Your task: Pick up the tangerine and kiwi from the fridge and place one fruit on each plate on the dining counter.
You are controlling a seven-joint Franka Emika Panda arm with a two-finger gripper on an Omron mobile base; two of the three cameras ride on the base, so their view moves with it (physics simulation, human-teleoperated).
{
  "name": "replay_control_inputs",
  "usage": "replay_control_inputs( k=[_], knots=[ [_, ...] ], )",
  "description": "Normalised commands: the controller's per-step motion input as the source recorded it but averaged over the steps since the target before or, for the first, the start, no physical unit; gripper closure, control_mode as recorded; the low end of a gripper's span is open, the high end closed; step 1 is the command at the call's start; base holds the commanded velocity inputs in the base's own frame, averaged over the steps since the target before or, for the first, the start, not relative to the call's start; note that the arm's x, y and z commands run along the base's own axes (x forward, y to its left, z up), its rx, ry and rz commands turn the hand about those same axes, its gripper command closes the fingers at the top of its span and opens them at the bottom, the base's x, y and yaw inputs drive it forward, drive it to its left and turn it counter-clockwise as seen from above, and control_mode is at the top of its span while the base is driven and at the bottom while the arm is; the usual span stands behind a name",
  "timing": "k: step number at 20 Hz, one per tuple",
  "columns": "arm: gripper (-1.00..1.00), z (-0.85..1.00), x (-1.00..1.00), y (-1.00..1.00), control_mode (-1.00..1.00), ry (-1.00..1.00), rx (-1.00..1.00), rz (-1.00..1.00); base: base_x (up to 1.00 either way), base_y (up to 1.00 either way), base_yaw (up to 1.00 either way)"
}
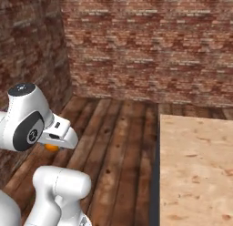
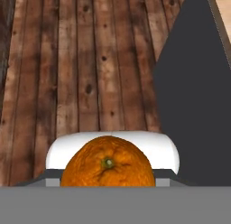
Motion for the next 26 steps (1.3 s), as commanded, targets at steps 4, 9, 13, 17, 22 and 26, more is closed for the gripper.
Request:
replay_control_inputs(
  k=[4,9,13,17,22,26],
  knots=[
    [1.0,0.0,0.0,0.0,1.0,0.0,0.0,0.0,1.0,0.02,-0.07],
    [1.0,0.0,0.0,0.0,1.0,0.0,0.0,0.0,1.0,0.0,-0.07],
    [1.0,0.0,0.0,0.0,1.0,0.0,0.0,0.0,1.0,0.0,-0.08],
    [1.0,0.0,0.0,0.0,1.0,0.0,0.0,0.0,1.0,0.05,-0.12],
    [1.0,0.0,0.0,0.0,1.0,0.0,0.0,0.0,1.0,0.36,-0.22],
    [1.0,0.0,0.0,0.0,1.0,0.0,0.0,0.0,1.0,0.57,-0.42]
  ],
)
